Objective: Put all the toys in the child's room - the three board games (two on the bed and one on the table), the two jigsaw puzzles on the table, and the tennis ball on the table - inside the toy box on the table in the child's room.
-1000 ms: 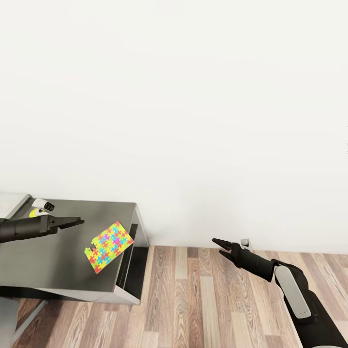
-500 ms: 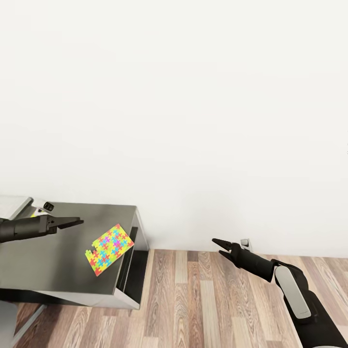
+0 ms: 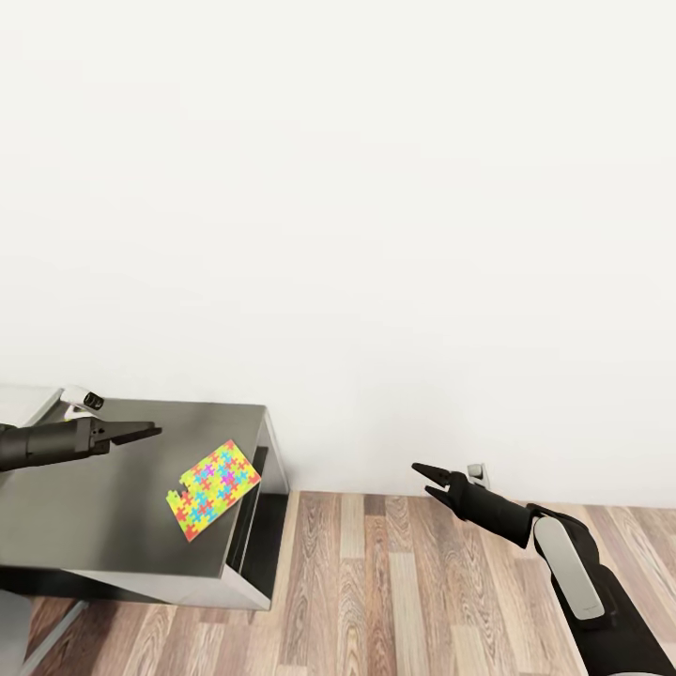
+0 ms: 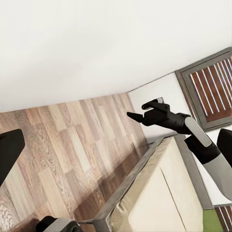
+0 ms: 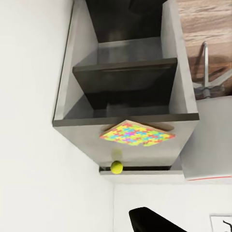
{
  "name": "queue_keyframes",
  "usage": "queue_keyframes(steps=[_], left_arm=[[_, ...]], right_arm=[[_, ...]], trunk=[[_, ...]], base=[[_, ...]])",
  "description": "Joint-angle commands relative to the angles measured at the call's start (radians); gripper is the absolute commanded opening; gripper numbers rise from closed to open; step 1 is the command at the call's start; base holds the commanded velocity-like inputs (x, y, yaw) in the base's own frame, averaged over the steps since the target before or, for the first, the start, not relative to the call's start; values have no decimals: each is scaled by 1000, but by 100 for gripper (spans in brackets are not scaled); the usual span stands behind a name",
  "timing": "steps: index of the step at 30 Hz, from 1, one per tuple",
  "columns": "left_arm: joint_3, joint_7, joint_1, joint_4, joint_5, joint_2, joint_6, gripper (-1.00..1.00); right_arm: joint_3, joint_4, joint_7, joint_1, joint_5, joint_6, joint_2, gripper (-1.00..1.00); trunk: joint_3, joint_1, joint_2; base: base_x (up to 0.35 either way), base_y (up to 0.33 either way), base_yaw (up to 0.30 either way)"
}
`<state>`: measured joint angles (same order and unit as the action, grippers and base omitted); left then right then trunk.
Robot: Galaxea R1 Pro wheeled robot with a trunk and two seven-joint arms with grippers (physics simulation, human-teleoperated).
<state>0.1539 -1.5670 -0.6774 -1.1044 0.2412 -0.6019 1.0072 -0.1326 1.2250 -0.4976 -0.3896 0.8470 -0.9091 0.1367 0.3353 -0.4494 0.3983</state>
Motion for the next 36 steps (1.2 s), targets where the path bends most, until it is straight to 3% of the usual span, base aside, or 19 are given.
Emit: queue_keyframes(steps=[1, 20, 32, 36], left_arm=[[0, -4, -1, 0, 0, -1, 11, 100], [0, -4, -1, 0, 0, -1, 11, 100], [0, -4, -1, 0, 0, 0, 11, 100], [0, -4, -1, 0, 0, 0, 11, 100]], right_arm=[[-1, 0, -5, -1, -3, -5, 0, 100], [-2, 1, -6, 1, -4, -5, 0, 100], [-2, 3, -6, 2, -4, -5, 0, 100], [-1, 3, -6, 3, -4, -5, 0, 100]], trunk=[[0, -1, 2], [-32, -1, 2], [-14, -47, 86], [-18, -50, 93]], base=[[0, 0, 0], [0, 0, 0], [0, 0, 0], [0, 0, 0]])
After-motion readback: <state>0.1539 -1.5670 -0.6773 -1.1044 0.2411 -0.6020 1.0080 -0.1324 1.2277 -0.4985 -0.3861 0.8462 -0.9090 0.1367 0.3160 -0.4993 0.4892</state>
